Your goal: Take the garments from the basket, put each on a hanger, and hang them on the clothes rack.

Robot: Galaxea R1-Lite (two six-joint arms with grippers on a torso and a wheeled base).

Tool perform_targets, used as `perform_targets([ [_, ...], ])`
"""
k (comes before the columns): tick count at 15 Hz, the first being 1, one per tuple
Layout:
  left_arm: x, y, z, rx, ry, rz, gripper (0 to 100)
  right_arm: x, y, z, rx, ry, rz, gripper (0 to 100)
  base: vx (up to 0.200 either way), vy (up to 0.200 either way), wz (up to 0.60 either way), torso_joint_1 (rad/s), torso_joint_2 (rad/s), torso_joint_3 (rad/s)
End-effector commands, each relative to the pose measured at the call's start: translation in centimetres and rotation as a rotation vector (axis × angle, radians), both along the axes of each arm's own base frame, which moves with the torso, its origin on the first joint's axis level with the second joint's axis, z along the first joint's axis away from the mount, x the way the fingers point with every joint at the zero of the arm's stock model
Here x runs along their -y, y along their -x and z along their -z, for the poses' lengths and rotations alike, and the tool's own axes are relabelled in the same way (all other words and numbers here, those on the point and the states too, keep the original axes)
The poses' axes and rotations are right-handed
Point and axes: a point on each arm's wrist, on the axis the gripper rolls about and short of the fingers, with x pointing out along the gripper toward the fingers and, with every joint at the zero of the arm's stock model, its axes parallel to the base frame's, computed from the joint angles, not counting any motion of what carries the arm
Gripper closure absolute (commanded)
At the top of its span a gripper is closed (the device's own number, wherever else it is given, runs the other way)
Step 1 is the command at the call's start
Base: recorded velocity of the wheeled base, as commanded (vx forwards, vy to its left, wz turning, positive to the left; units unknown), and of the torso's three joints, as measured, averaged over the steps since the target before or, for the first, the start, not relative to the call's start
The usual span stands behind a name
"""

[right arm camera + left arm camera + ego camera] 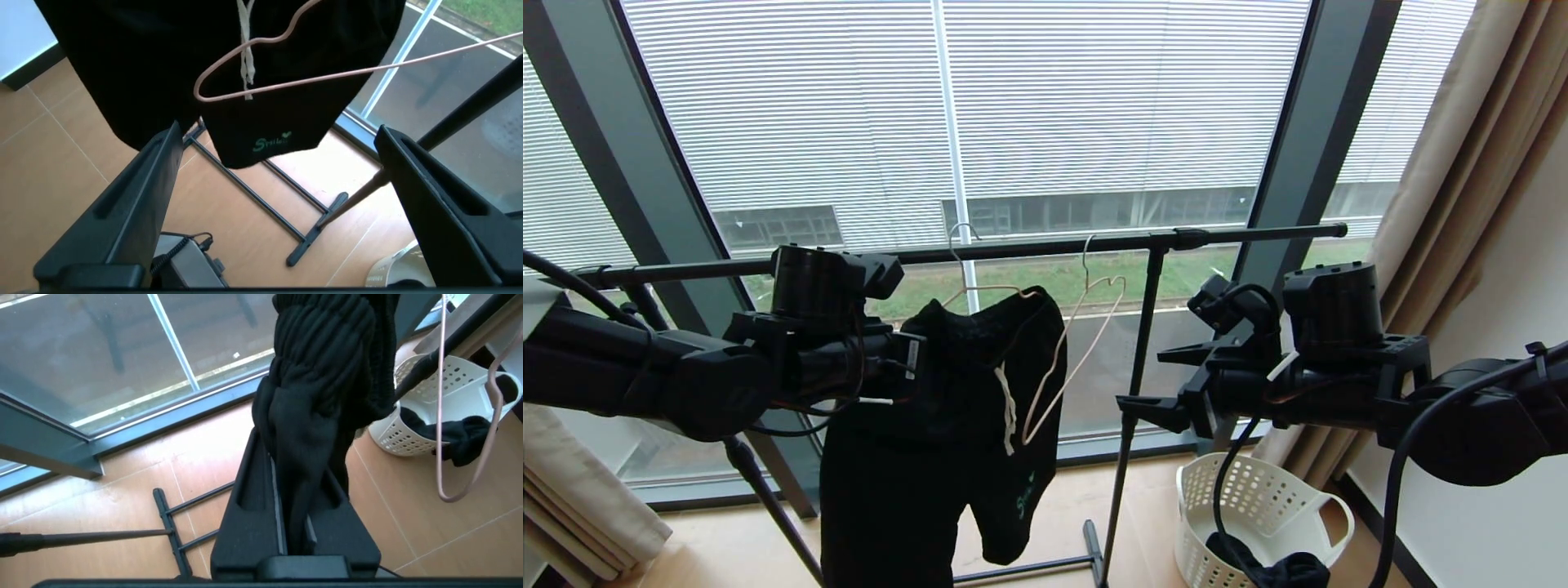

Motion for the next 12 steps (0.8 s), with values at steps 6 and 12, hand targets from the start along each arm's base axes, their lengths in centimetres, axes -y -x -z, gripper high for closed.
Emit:
perform_targets([
  [6,0.35,-0.23,0.78,-0.023,0.000,0.002,100,-0.08,-0.02,0.17,-0.005,0.004,-0.003,0,0.000,0.000,0.00,0.000,0.00,0.000],
  [12,0.85,0.61,0.80,-0.030,-0.004,0.024,0,-0.15,-0.18,0.57,-0.013,0.009,-0.004,0,0.000,0.000,0.00,0.000,0.00,0.000],
])
